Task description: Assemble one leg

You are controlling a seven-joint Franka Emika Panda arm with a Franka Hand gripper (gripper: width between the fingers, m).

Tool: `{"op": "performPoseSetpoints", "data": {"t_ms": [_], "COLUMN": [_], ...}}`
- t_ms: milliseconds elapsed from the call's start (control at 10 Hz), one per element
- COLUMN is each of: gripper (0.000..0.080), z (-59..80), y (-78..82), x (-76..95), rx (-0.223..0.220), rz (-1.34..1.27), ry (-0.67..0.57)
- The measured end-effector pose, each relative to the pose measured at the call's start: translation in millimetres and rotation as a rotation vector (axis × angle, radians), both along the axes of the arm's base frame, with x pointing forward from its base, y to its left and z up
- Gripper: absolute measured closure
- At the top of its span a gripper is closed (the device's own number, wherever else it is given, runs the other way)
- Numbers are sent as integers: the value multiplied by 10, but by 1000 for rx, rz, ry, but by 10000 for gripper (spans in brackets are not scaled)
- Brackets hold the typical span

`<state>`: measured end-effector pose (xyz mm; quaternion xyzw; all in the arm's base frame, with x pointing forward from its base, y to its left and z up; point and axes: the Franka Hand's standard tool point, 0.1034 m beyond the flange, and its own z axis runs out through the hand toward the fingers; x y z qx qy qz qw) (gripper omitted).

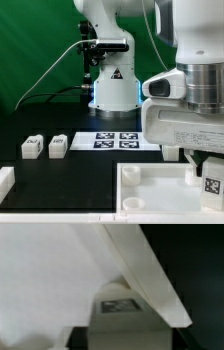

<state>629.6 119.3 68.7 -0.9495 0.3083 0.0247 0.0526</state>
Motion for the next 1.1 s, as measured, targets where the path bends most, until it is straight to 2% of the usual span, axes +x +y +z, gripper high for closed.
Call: {"op": "performPoseSetpoints", "data": {"t_ms": [200,300,500,700,800,1000,1100], "gripper": [508,508,508,508,508,508,404], "z": [7,21,29,13,13,8,8], "y": [-8,-53,-13,-15,-15,-11,-10], "x": [12,32,43,55,58,52,51], "rx": [8,27,41,51,55,54,54], "rz": [-230,-339,-787,-1102,-1188,-1185,-1160], "ry": [25,40,99,143,155,156,153]}}
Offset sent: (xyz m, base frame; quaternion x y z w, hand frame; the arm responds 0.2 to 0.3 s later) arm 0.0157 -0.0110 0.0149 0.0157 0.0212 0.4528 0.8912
